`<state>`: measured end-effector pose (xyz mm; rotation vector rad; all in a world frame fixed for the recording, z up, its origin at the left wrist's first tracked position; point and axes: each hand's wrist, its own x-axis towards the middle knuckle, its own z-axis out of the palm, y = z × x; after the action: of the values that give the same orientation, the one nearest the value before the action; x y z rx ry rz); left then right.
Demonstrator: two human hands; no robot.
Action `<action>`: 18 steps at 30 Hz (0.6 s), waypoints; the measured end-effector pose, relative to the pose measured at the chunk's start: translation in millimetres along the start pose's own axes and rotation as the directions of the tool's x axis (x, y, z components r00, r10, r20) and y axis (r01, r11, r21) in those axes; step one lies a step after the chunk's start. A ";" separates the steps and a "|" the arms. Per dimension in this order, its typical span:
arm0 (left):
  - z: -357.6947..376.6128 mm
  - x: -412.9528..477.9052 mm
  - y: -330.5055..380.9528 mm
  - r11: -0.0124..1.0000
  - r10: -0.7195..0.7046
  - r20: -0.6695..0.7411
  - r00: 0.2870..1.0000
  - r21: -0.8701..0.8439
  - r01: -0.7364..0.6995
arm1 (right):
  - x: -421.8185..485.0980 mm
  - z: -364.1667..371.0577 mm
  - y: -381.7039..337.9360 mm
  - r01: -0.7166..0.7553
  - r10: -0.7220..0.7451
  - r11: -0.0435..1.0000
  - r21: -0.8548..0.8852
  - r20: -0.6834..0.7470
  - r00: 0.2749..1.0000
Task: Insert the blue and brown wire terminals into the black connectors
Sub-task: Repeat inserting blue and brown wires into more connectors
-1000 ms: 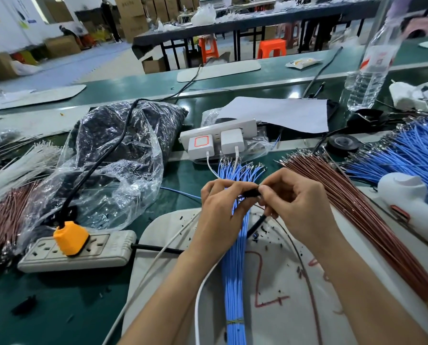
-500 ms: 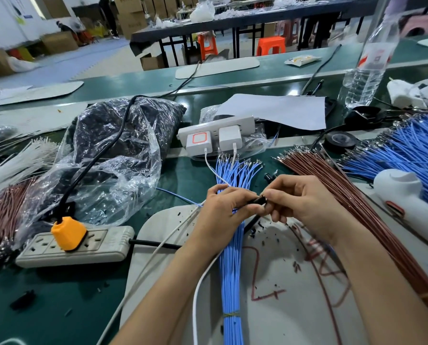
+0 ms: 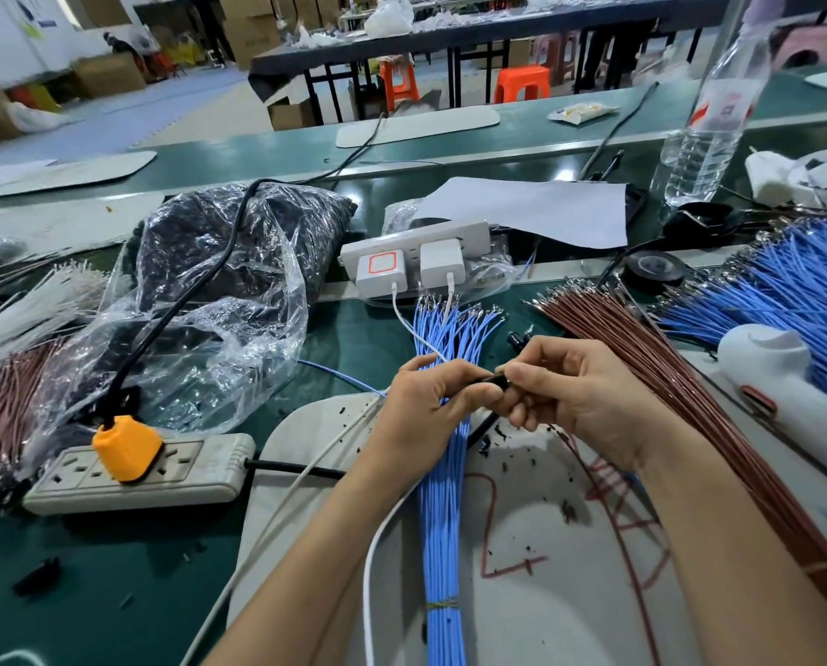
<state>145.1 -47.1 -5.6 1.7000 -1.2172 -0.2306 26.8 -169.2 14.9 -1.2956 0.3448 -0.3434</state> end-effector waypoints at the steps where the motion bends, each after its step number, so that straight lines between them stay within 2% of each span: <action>1: -0.3 -0.2 0.5 1.000 -0.013 -0.004 1.000 -0.007 0.013 | 0.3 0.1 0.3 -0.006 0.006 1.000 0.005 -0.003 1.000; 5: -1.8 -0.1 2.2 0.998 -0.055 -0.004 0.998 -0.030 0.055 | 1.5 3.2 1.4 -0.024 0.026 0.998 0.058 -0.027 0.999; 11: -1.9 1.1 1.1 0.999 0.026 -0.047 0.999 -0.041 -0.028 | 3.0 9.9 4.0 0.001 0.014 0.973 0.231 -0.065 0.998; 15: -2.0 0.8 0.2 0.998 0.051 -0.058 0.997 -0.024 -0.053 | 2.8 8.7 4.3 0.013 -0.002 0.978 0.210 -0.055 0.998; 18: -0.9 0.8 -2.6 0.996 0.070 -0.076 0.995 0.052 -0.066 | 3.0 7.9 4.8 0.027 -0.015 0.990 0.139 -0.086 0.996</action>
<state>147.6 -47.1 -6.9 1.6908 -1.2293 -0.0931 33.1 -162.5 11.9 -1.1496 0.3724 -0.4341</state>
